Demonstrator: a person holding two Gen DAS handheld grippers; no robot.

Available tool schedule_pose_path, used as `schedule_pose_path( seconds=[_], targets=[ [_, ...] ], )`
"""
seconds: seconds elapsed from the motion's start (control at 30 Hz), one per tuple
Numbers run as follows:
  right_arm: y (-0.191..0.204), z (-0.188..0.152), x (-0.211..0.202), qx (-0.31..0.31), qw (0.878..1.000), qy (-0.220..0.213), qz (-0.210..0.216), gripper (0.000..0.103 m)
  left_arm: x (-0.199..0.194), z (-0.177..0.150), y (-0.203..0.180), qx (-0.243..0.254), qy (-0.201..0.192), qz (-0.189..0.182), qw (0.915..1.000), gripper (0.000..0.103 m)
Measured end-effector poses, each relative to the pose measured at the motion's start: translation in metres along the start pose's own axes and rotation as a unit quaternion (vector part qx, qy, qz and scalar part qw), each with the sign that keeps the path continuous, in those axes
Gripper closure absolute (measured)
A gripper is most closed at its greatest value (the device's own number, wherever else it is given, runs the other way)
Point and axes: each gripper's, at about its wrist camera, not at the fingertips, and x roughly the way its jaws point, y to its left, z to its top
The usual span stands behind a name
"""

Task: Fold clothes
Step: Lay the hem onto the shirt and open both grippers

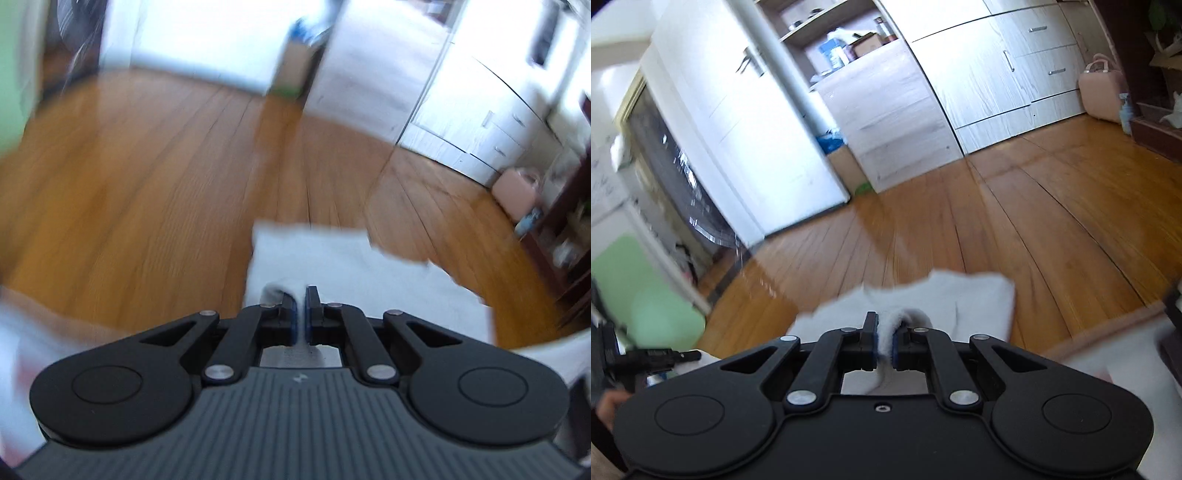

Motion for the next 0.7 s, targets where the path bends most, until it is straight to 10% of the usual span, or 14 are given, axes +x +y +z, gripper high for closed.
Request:
schedule_pose_path(
  seconds=[0.1, 0.2, 0.27, 0.4, 0.7],
  targets=[
    [-0.018, 0.035, 0.06, -0.013, 0.998, -0.003, -0.057, 0.093, 0.057, 0.019, -0.009, 0.003, -0.028, -0.016, 0.9995, 0.095],
    [-0.043, 0.046, 0.115, -0.011, 0.993, 0.013, -0.117, 0.079, 0.1, 0.011, 0.0, -0.056, -0.047, -0.01, 0.9973, 0.045],
    [-0.057, 0.04, 0.146, -0.022, 0.987, 0.049, -0.149, 0.041, 0.113, -0.007, 0.016, -0.111, -0.039, -0.021, 0.9928, 0.043],
    [-0.073, 0.021, 0.165, -0.041, 0.973, 0.119, -0.194, 0.04, 0.123, -0.044, 0.05, -0.172, -0.002, -0.047, 0.984, 0.041],
    [-0.099, -0.007, 0.157, -0.079, 0.956, 0.188, -0.213, 0.038, 0.128, -0.053, 0.055, -0.105, 0.03, -0.041, 0.9932, 0.041]
  ],
)
